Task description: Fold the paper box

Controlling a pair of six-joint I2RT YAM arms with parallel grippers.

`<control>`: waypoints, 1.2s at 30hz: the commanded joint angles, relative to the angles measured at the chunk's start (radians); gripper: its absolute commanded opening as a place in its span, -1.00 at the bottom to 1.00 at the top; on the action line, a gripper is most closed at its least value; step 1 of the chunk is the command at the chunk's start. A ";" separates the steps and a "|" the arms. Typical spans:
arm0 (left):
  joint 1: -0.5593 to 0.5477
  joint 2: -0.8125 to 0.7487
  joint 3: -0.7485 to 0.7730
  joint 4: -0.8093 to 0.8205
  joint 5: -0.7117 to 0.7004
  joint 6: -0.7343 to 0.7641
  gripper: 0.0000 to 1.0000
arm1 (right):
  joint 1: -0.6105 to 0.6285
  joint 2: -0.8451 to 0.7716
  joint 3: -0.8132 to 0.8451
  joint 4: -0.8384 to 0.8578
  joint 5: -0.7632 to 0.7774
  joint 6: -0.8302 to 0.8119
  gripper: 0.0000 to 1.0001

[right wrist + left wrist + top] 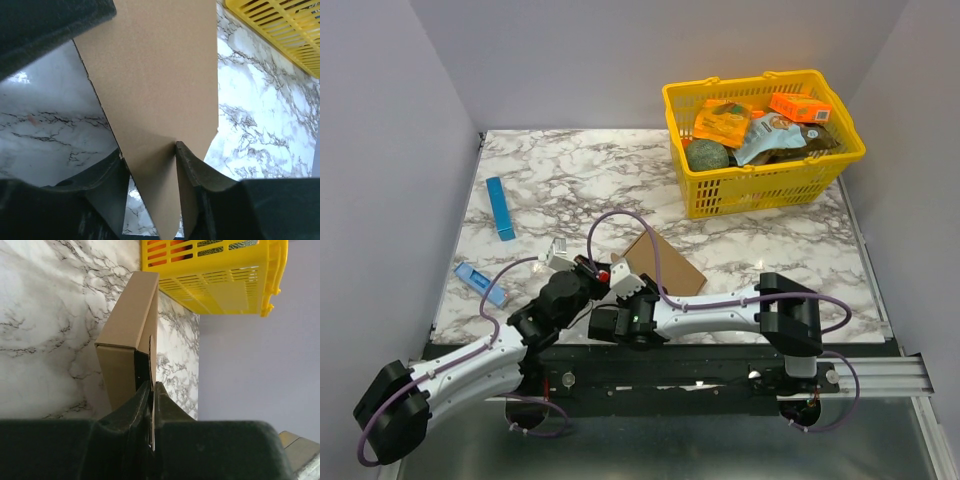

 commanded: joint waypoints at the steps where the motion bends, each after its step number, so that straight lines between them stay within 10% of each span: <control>1: 0.002 0.011 0.044 -0.001 -0.015 0.016 -0.41 | -0.007 -0.010 -0.028 -0.012 0.049 -0.005 -0.20; 13: 0.053 -0.145 0.075 -0.200 -0.026 0.137 0.80 | -0.008 -0.100 -0.090 0.080 -0.025 -0.135 -0.56; 26: 0.208 -0.193 0.211 -0.373 0.159 0.690 0.97 | -0.099 -0.404 -0.130 0.190 -0.516 -0.476 -0.80; 36: 0.288 -0.242 0.240 -0.334 0.265 0.792 0.97 | -0.307 -0.469 -0.010 0.049 -1.003 -0.672 -0.83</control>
